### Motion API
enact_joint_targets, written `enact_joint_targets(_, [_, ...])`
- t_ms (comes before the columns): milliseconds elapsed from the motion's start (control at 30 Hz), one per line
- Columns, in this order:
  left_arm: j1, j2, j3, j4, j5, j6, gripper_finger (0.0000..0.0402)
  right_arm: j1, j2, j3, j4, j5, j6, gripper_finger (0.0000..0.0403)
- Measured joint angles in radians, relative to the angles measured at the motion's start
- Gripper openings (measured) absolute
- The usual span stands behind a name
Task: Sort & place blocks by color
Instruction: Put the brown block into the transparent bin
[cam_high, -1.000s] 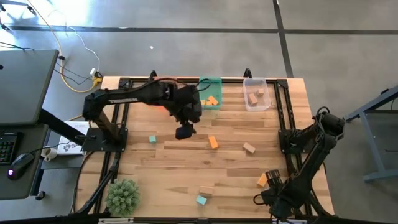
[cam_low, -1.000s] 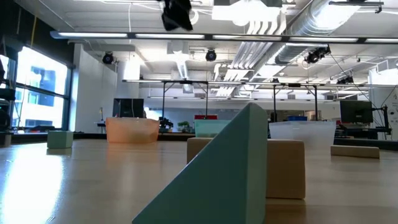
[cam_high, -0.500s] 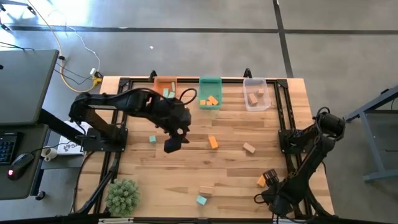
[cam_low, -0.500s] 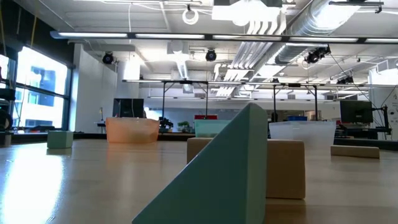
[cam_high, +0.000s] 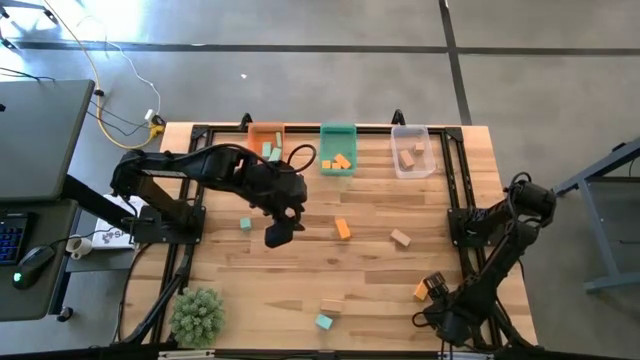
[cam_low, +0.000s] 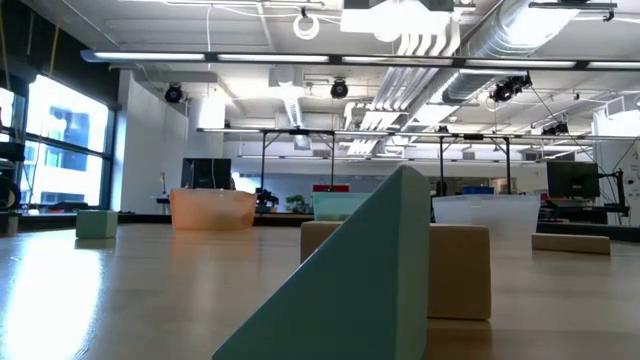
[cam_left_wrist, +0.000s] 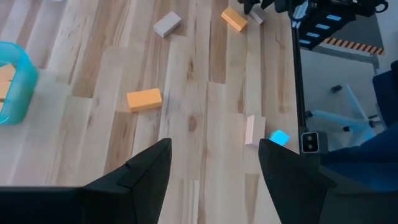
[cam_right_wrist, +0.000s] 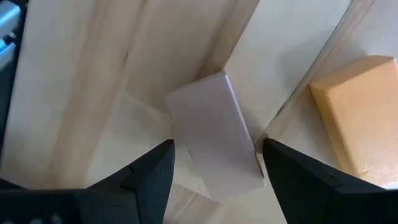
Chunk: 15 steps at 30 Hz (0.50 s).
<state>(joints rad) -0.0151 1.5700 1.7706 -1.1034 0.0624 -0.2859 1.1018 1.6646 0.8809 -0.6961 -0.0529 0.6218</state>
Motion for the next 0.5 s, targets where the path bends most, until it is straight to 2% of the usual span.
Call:
enact_joint_targets(200, [0.002,0.0,0.0,0.0,-0.01,0.0,0.0227,0.002,-0.001,-0.006,0.011,0.031,0.002,0.0223])
enact_joint_targets(300, [0.002,0.001,0.0,0.0,-0.043,0.0,0.0227,0.001,-0.001,-0.007,0.006,0.034,0.006,0.0184])
enact_joint_targets(433, [0.002,0.001,0.0,0.0,-0.105,0.019,0.0227,-0.001,-0.003,-0.006,0.005,0.018,0.027,0.0107])
enact_joint_targets(500, [0.003,0.001,0.0,0.0,-0.147,0.035,0.0227,-0.003,-0.004,-0.005,0.008,0.006,0.056,0.0095])
